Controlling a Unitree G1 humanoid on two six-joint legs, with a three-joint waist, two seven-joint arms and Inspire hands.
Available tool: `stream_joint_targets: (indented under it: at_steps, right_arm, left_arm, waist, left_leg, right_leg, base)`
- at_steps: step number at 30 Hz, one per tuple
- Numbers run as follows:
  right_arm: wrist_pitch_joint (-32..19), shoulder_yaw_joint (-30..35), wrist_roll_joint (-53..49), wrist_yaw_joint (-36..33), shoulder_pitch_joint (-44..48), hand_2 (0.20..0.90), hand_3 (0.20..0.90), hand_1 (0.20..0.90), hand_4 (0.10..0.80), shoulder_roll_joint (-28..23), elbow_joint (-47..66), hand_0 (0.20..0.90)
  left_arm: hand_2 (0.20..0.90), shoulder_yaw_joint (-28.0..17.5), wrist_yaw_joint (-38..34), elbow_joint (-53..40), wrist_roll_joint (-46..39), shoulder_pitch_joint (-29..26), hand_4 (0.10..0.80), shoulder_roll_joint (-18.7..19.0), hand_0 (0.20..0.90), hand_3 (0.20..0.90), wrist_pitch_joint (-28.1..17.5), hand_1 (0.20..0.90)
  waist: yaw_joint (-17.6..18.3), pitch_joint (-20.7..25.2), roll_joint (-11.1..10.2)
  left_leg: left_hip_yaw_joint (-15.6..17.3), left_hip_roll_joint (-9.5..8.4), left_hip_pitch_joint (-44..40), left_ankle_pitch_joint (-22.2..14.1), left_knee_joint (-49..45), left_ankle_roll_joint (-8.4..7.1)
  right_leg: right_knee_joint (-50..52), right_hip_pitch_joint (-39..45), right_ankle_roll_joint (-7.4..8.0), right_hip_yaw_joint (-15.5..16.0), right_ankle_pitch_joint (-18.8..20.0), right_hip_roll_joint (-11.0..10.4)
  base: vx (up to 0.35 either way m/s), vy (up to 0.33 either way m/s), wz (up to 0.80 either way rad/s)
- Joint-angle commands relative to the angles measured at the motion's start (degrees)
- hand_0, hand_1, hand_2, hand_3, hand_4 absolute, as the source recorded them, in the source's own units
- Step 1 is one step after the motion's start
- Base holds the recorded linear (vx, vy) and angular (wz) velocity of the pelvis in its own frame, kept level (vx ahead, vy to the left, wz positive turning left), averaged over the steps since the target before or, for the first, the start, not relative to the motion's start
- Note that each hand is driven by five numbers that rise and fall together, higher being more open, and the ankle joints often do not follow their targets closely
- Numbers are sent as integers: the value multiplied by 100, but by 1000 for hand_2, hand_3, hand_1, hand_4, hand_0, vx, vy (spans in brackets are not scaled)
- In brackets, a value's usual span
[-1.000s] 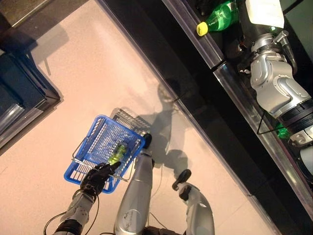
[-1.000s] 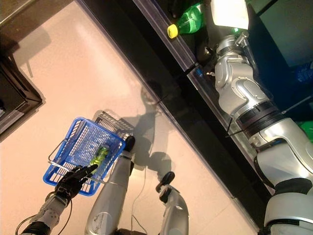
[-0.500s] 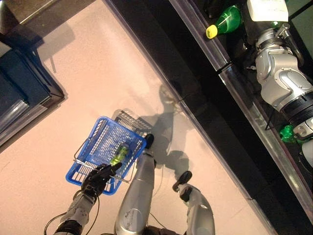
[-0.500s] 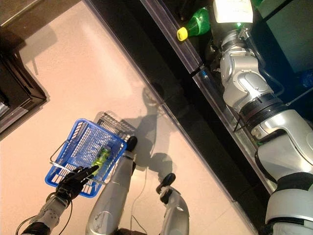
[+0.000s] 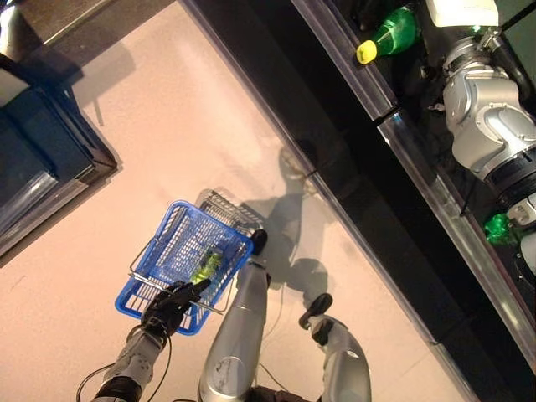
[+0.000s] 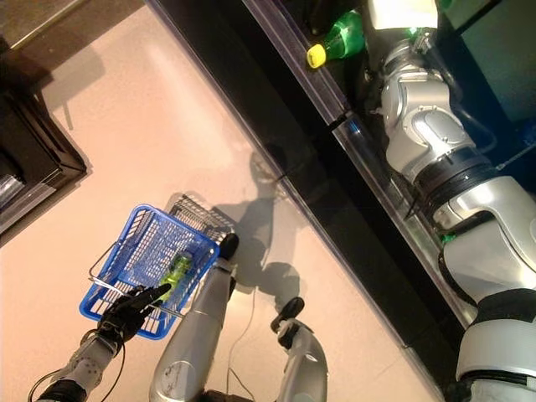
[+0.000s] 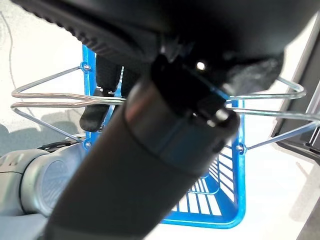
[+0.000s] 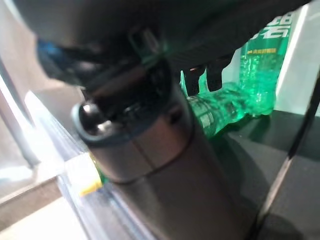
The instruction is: Pick up the drink and place into the basket.
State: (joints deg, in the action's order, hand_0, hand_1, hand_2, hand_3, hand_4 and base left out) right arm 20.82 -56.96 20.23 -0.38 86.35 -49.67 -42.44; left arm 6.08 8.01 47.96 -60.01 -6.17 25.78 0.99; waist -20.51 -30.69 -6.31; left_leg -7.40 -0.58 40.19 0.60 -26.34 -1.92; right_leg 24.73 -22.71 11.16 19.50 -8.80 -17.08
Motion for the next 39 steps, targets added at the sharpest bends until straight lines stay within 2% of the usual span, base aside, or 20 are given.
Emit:
stream_joint_targets:
  at_steps: [1, 10, 11, 13, 14, 15, 16, 17, 18, 19, 24, 28, 33, 35, 39]
  right_arm:
    - [93, -383, 11, 798, 276, 900, 900, 900, 800, -369, -394, 900]
    - [-333, -562, 499, 1179, 391, 900, 900, 900, 800, -195, -1058, 900]
    - [-354, -596, 504, 1243, 398, 794, 776, 794, 676, -194, -1075, 794]
    - [-339, -620, 459, 1359, 392, 771, 749, 771, 649, -176, -1102, 771]
    - [-340, -625, 464, 1430, 397, 721, 691, 721, 591, -163, -1111, 721]
    - [-340, -625, 464, 1430, 397, 721, 691, 721, 591, -163, -1111, 721]
    - [-337, -609, 430, 1510, 376, 585, 532, 585, 432, -157, -1118, 585]
    - [-327, -600, 434, 1592, 370, 566, 510, 566, 410, -142, -1120, 566]
    - [-296, -602, 448, 1726, 364, 345, 252, 345, 152, -114, -1147, 345]
    - [-307, -595, 452, 1758, 342, 300, 200, 300, 100, -118, -1165, 300]
    - [-347, -478, 352, 1675, 202, 300, 200, 300, 100, -60, -1298, 300]
    - [-490, -256, 268, 1276, 15, 300, 200, 300, 100, -68, -1254, 300]
    - [-469, 56, 202, 826, -226, 300, 200, 300, 100, -169, -781, 300]
    - [-462, 272, 246, 553, -418, 300, 200, 300, 100, -333, -265, 300]
    - [-460, 276, 247, 554, -423, 300, 200, 300, 100, -335, -261, 300]
  left_arm:
    - [300, 230, 392, -257, 42, 1065, 100, 392, 300, 200, -4, 300]
    - [300, 234, 498, -162, 81, 1065, 100, 421, 300, 200, 38, 300]
    - [300, 224, 517, -173, 99, 1084, 100, 414, 300, 200, 39, 300]
    - [300, 224, 517, -190, 118, 1090, 100, 404, 300, 200, 42, 300]
    - [300, 228, 516, -189, 114, 1087, 100, 401, 300, 200, 41, 300]
    - [300, 228, 516, -189, 114, 1087, 100, 401, 300, 200, 41, 300]
    - [300, 230, 510, -202, 124, 1097, 100, 394, 300, 200, 35, 300]
    - [300, 225, 513, -207, 127, 1102, 100, 392, 300, 200, 32, 300]
    - [300, 221, 527, -200, 141, 1097, 100, 385, 300, 200, 27, 300]
    - [300, 217, 532, -211, 142, 1100, 100, 393, 300, 200, 36, 300]
    - [300, 207, 537, -179, 150, 1076, 100, 392, 300, 200, 49, 300]
    - [300, 179, 564, -143, 165, 1070, 100, 351, 300, 200, 0, 300]
    - [300, 144, 492, -189, 131, 1039, 100, 303, 300, 200, -50, 300]
    - [300, 63, 472, -272, 23, 1022, 100, 281, 300, 200, -100, 300]
    - [300, 64, 472, -273, 23, 1023, 100, 283, 300, 200, -99, 300]
  waist:
    - [-163, 89, 354]
    - [-268, 89, 403]
    - [-279, 89, 410]
    - [-291, 89, 415]
    - [-294, 89, 417]
    - [-294, 89, 417]
    - [-302, 89, 419]
    - [-309, 89, 418]
    - [-317, 89, 420]
    - [-322, 89, 423]
    - [-325, 89, 427]
    - [-295, 89, 420]
    - [-221, 89, 375]
    - [-146, 89, 342]
    - [-148, 89, 341]
  left_leg:
    - [29, -20, -310, -589, -192, 316]
    - [-13, -47, -272, -549, -190, 302]
    - [-20, -50, -270, -547, -188, 305]
    - [-26, -53, -268, -537, -183, 306]
    - [-23, -48, -263, -535, -185, 303]
    - [-23, -48, -263, -535, -185, 303]
    - [-26, -46, -279, -528, -171, 299]
    - [-29, -47, -290, -522, -158, 298]
    - [-35, -49, -300, -521, -151, 301]
    - [-40, -48, -302, -520, -148, 300]
    - [-51, -37, -360, -487, -82, 293]
    - [-34, -14, -438, -463, -16, 290]
    - [4, 21, -583, -437, 100, 288]
    - [48, 48, -664, -445, 125, 299]
    - [49, 48, -665, -445, 125, 299]
  right_leg:
    - [374, -669, -203, 95, 1012, -46]
    - [394, -674, -222, 159, 994, -80]
    - [408, -683, -221, 166, 990, -87]
    - [418, -687, -223, 175, 986, -95]
    - [427, -691, -224, 180, 985, -103]
    - [427, -691, -224, 180, 985, -103]
    - [438, -685, -227, 184, 978, -109]
    - [437, -681, -229, 184, 974, -108]
    - [436, -674, -232, 185, 969, -109]
    - [435, -672, -232, 189, 969, -115]
    - [406, -637, -237, 193, 970, -105]
    - [378, -585, -236, 179, 978, -95]
    - [309, -472, -231, 146, 975, -68]
    - [401, -420, -250, 129, 899, -51]
    - [402, -420, -250, 128, 899, -51]
  base:
    - [26, 2, 8]
    - [14, 3, 3]
    - [16, 5, 4]
    - [7, 2, 2]
    - [0, 0, 0]
    - [0, 0, 0]
    - [0, 0, 0]
    - [0, 0, 0]
    - [0, 0, 0]
    - [0, 0, 0]
    - [-4, -5, 2]
    - [-40, -15, 1]
    - [-60, -22, -1]
    - [-95, -21, -4]
    - [-8, -1, -4]
